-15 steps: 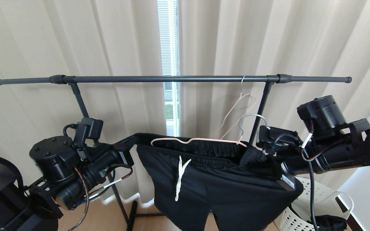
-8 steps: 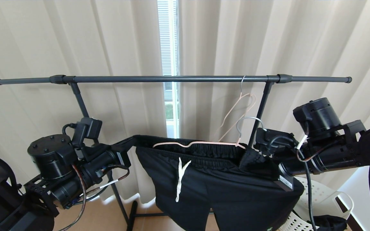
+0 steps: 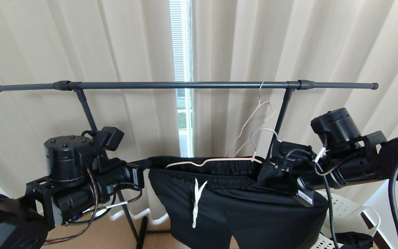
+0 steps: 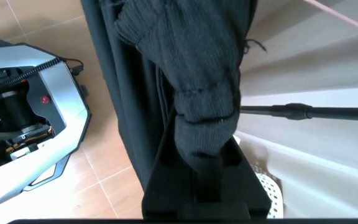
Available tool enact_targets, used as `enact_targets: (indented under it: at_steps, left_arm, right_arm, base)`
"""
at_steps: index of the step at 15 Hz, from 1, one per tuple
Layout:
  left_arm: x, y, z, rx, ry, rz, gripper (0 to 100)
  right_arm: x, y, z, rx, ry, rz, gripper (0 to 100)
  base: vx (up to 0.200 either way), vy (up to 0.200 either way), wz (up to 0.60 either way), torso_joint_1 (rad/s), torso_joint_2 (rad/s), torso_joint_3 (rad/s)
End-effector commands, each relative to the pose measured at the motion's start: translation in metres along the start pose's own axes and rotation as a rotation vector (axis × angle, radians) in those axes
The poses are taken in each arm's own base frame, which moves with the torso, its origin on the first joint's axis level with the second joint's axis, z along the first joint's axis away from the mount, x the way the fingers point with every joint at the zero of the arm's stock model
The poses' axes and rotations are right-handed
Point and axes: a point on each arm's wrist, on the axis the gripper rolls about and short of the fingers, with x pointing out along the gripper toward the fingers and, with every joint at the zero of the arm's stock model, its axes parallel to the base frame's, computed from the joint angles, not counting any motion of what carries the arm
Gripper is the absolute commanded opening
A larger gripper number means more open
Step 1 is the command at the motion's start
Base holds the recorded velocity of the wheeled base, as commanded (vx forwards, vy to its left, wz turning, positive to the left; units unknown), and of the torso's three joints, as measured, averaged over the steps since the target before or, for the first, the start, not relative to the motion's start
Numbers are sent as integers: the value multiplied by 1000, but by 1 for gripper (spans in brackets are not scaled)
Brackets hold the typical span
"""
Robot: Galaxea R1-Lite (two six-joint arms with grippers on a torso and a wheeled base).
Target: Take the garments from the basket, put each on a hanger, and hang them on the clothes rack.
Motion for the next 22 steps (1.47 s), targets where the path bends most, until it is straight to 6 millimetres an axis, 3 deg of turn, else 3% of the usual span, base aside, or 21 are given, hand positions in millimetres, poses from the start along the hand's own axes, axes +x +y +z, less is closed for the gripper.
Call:
enact_targets:
  at_steps: [1, 7, 14, 17, 22]
  left_arm:
    - [-7, -17, 41, 17, -18, -9, 0]
    - [-7, -64, 74, 54, 206, 7, 0]
    - [-27, -103, 111, 3, 241, -79, 0]
    - [-28, -114, 105, 1, 279, -105, 0]
    - [-25, -122, 75, 40, 377, -122, 0]
  right_arm:
    - [1, 0, 0, 1, 1, 1, 0]
    - [7, 0, 0, -8, 24, -26, 0]
    - [18, 0, -2, -14, 37, -33, 0]
    - [18, 0, 0, -14, 20, -38, 0]
    - [13, -2, 7, 5, -88, -8, 0]
  base:
    - [0, 0, 0, 0, 0, 0]
    - [0, 0, 0, 0, 0, 0]
    - [0, 0, 0, 0, 0, 0]
    - [0, 0, 0, 0, 0, 0]
    - [0, 0, 0, 0, 0, 0]
